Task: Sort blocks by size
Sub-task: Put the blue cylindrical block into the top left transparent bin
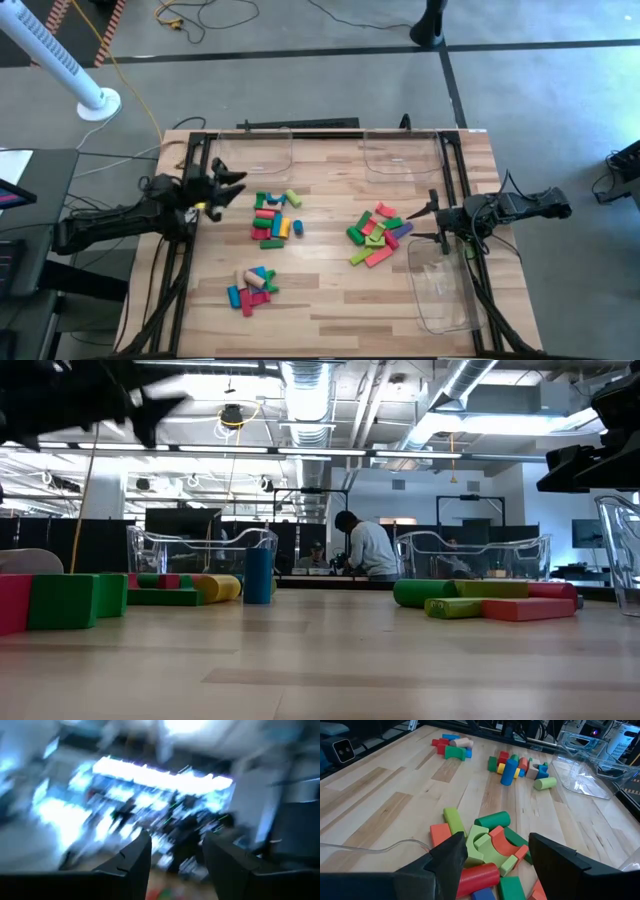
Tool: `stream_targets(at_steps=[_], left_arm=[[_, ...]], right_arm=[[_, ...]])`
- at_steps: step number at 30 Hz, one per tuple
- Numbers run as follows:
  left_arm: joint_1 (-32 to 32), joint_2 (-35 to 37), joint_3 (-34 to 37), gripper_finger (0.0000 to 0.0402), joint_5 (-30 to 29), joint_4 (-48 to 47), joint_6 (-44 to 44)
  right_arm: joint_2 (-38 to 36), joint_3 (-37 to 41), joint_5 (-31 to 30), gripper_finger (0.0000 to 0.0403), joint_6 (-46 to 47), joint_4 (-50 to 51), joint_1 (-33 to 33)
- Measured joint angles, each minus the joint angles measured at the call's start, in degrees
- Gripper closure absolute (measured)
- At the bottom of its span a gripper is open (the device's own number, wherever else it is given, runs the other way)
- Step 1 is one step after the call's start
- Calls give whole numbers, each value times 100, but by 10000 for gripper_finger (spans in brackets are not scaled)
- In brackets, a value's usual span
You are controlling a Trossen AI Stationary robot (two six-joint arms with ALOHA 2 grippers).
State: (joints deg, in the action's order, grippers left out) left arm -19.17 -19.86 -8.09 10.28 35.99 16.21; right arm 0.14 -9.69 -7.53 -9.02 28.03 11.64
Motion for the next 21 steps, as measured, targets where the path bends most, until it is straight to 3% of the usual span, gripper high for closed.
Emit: stream_targets(at_steps=[3,10,18,21], left_arm=[[6,0,-277,234,754,89,-268],[115,-435,-1439,234,786,-2331,-1047],[858,-2215,-2169,234,679,-3138,-1804],[1293,-2961,-2308,234,237,-3143,-2237]], right_arm=[[1,0,-1,153,0,1,1],[2,2,-1,153,0,0,2],[1,2,-1,153,0,2,-1],[2,0,-1,153,0,1,0]])
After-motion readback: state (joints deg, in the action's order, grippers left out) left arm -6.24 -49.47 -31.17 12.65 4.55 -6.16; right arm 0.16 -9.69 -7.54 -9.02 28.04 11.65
